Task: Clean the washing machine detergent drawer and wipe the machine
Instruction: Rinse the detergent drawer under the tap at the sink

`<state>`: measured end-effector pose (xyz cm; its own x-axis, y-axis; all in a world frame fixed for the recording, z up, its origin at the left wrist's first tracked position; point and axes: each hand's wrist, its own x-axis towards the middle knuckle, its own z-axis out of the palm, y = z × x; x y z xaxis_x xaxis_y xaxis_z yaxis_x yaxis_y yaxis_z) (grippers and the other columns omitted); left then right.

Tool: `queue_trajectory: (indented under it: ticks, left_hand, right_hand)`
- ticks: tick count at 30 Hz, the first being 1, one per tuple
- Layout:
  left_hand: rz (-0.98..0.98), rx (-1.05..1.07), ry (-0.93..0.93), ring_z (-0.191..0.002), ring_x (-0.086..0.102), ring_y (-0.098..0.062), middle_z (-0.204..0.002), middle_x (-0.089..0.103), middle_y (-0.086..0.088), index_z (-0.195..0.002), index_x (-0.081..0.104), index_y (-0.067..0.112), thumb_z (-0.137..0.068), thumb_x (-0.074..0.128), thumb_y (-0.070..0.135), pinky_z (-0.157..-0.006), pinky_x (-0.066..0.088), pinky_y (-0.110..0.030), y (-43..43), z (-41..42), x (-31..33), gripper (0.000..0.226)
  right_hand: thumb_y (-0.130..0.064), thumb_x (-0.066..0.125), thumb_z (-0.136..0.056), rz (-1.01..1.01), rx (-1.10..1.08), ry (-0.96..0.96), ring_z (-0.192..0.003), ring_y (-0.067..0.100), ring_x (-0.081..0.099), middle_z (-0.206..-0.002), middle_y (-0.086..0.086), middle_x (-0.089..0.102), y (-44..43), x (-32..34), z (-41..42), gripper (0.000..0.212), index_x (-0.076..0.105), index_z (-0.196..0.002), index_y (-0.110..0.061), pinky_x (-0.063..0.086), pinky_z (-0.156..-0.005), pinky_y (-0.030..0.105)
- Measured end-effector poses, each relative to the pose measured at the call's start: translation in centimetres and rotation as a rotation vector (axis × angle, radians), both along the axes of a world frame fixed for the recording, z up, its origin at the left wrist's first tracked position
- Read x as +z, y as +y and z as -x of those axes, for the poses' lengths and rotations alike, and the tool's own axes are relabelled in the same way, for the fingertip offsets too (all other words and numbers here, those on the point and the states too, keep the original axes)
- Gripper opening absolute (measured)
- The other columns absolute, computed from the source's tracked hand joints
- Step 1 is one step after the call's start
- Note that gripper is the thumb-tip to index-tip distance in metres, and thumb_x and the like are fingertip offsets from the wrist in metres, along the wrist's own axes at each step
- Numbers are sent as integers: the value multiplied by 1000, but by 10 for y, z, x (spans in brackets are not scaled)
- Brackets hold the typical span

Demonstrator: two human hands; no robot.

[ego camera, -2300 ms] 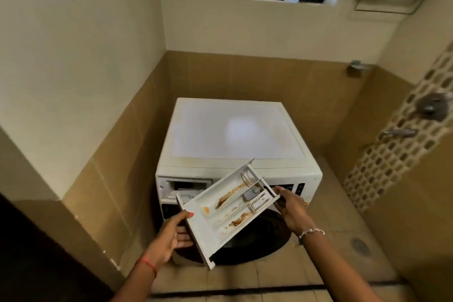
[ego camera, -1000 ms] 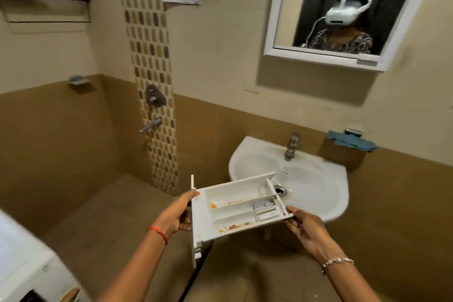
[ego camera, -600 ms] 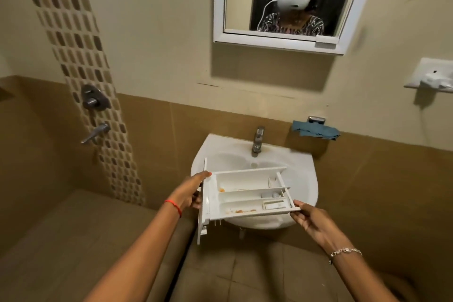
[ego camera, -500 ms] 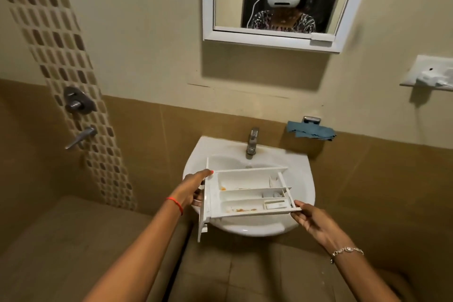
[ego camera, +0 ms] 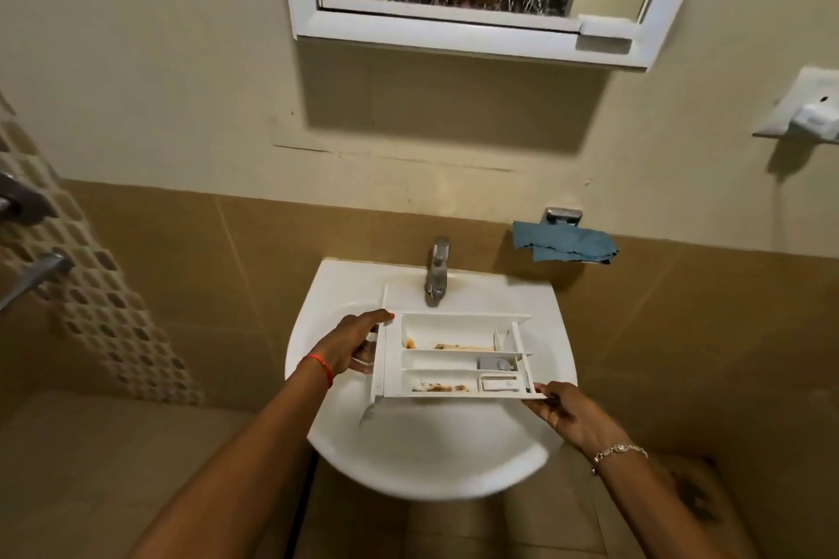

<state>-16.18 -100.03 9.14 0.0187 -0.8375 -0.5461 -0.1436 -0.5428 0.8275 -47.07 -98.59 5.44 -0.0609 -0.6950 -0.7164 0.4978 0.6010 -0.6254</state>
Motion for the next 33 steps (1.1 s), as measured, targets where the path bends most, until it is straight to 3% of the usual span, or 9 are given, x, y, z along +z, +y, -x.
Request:
queue_trajectory:
  ticks: [1, 6, 9, 14, 17, 21, 24, 28, 33]
  left_hand:
    - [-6, -3, -6, -56, 47, -19, -65, 49, -8, -92, 59, 10, -87, 53, 42, -65, 50, -30, -3, -1, -6, 33]
    - [-36, -15, -39, -82, 60, -30, -90, 62, -23, -111, 61, 4, -89, 51, 44, -67, 52, -31, -14, 0, -34, 46]
    - [-44, 57, -24, -87, 62, -32, -102, 65, -24, -112, 59, 3, -91, 52, 41, -66, 49, -31, -19, 5, -43, 44]
    - [-25, 113, -15, -80, 62, -26, -92, 64, -12, -108, 54, 9, -92, 52, 36, -63, 48, -30, -27, 11, -45, 31]
    - [-3, 148, -21, -78, 60, -24, -87, 60, -8, -97, 53, 15, -93, 51, 33, -72, 47, -34, -32, 16, -46, 19]
    - [48, 194, -17, -86, 58, -27, -86, 59, -5, -101, 49, 17, -94, 51, 30, -81, 47, -39, -38, 22, -50, 15]
    - [54, 210, -7, -89, 60, -29, -94, 61, -10, -91, 51, 21, -93, 52, 29, -85, 48, -42, -41, 24, -54, 9]
    - [66, 224, -13, -98, 62, -35, -111, 62, -20, -96, 53, 18, -91, 55, 32, -90, 51, -46, -44, 23, -60, 14]
    - [66, 223, -12, -104, 60, -39, -115, 60, -21, -103, 49, 17, -90, 56, 33, -93, 49, -51, -43, 23, -59, 22]
  right_hand:
    - [13, 33, -92, -12, 9, 27, -79, 32, 56, -110, 27, 51, -2, -4, -1, 20, 50, -83, 9, 53, -83, 40]
    - [15, 33, -91, -57, 92, 140, -78, 34, 57, -93, 25, 57, -8, -23, -1, 19, 51, -83, 13, 55, -43, 32]
    - [17, 31, -90, -65, 190, 189, -77, 36, 58, -92, 28, 58, -14, -28, -3, 20, 49, -94, 18, 55, -43, 28]
    - [16, 29, -90, -87, 345, 286, -68, 40, 64, -104, 36, 54, -31, -38, -1, 21, 42, -106, 20, 56, -46, 30]
    - [16, 28, -89, -75, 400, 299, -55, 37, 67, -107, 40, 52, -40, -45, 1, 21, 42, -104, 19, 57, -47, 32]
    - [14, 29, -90, -73, 503, 369, -43, 33, 63, -91, 37, 51, -48, -55, 4, 22, 41, -108, 19, 55, -44, 34]
    - [12, 29, -92, -72, 554, 410, -38, 29, 60, -77, 31, 50, -53, -61, 5, 18, 44, -101, 15, 53, -41, 32]
    - [10, 30, -93, -74, 614, 407, -38, 28, 59, -75, 28, 51, -58, -64, 8, 20, 42, -106, 17, 51, -40, 30]
    - [7, 30, -94, -90, 724, 417, -38, 28, 59, -72, 28, 52, -61, -66, 10, 16, 44, -98, 13, 50, -39, 30]
